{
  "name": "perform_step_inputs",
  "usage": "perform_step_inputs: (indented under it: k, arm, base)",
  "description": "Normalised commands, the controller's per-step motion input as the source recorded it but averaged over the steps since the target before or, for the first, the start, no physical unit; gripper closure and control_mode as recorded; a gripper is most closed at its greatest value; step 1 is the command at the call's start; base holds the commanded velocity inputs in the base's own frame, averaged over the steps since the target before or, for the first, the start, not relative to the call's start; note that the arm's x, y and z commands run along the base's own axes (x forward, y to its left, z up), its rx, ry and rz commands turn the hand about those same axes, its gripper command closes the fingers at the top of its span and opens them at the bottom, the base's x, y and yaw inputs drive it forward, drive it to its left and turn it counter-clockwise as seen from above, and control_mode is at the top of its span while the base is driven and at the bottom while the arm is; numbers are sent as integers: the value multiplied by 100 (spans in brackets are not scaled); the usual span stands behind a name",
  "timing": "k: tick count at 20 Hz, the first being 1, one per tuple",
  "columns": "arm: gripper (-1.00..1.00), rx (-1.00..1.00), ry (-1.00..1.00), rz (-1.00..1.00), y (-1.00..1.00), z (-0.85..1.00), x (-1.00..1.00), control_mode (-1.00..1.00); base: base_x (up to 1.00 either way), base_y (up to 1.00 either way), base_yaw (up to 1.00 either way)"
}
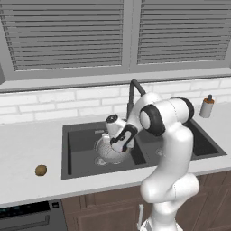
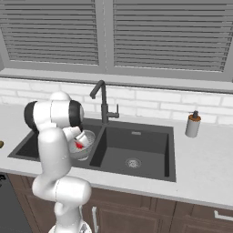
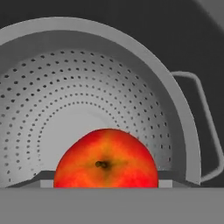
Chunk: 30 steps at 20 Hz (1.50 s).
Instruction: Put the colander in the sink, put the apple, kiwi in the colander, and turn on the sink faucet and pour water over the colander.
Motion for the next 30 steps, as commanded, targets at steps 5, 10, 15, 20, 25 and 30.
perform_step_inputs:
  k: [5, 10, 15, 20, 25, 30]
  arm:
    - [100, -2, -11, -2, -4, -64, 8, -100]
    - [100, -3, -7, -3, -6, -79, 0, -100]
    - [100, 0, -3, -3, 0, -55, 2, -100]
    - [-100, 0, -3, -1, 0, -13, 10, -100]
    - [-100, 7, -9, 0, 0, 0, 41, -100]
    - [-100, 10, -11, 0, 0, 0, 71, -100]
  base:
    - [0, 0, 0]
    - [0, 0, 0]
    - [0, 0, 0]
    - [0, 0, 0]
    - [0, 0, 0]
    - [0, 0, 0]
